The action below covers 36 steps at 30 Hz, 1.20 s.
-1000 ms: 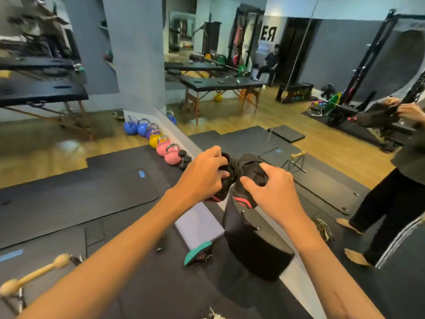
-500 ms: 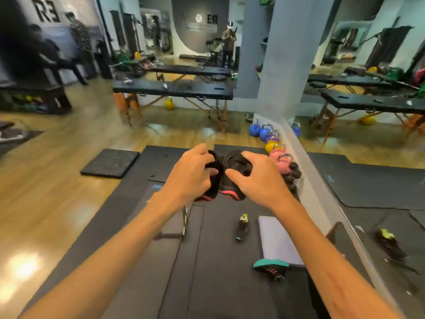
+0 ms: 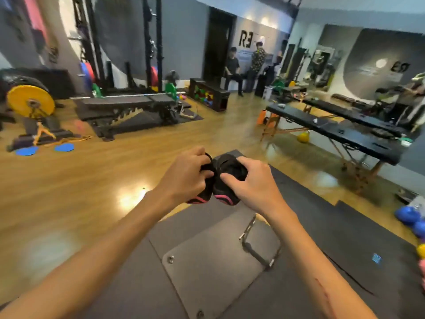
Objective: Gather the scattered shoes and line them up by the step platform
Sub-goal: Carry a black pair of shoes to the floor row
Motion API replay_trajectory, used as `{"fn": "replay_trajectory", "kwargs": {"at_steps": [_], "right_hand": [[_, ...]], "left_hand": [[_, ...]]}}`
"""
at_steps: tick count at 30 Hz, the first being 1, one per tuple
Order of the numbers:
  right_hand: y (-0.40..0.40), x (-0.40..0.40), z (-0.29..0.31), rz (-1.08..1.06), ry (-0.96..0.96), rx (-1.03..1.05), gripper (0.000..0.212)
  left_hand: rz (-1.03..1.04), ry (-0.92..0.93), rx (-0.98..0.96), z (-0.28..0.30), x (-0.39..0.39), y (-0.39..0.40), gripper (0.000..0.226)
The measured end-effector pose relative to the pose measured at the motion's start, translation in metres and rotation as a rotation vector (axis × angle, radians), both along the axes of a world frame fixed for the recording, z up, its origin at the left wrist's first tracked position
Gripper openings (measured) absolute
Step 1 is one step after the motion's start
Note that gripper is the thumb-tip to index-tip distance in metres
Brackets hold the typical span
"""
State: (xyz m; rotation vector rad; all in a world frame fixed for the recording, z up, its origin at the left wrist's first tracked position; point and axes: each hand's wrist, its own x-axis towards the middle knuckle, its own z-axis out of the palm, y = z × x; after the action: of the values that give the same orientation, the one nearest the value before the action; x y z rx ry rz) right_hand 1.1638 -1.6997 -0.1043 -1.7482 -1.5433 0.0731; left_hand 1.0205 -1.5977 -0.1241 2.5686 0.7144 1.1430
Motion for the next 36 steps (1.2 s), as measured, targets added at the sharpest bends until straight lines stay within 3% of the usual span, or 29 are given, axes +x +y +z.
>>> {"fn": "replay_trajectory", "kwargs": {"at_steps": [13,28,36], "right_hand": [[0.251,-0.288,-0.016,0.527,-0.084,0.016,0.019],[0.573,-0.509,-0.046,1.060,-0.040,-0.147,0.020],[0.707,-0.639,-0.060,1.163,-0.005,-0.194,0.018]], "left_hand": [[0.549,-0.013,-0.015,-0.012,-0.324,0.163,0.005],[1.146,0.048,-0.106,-0.021,-0.541,0.376,0.007],[1.268,0.080,-0.102,-0.036,-0.662,0.484,0.005]]}}
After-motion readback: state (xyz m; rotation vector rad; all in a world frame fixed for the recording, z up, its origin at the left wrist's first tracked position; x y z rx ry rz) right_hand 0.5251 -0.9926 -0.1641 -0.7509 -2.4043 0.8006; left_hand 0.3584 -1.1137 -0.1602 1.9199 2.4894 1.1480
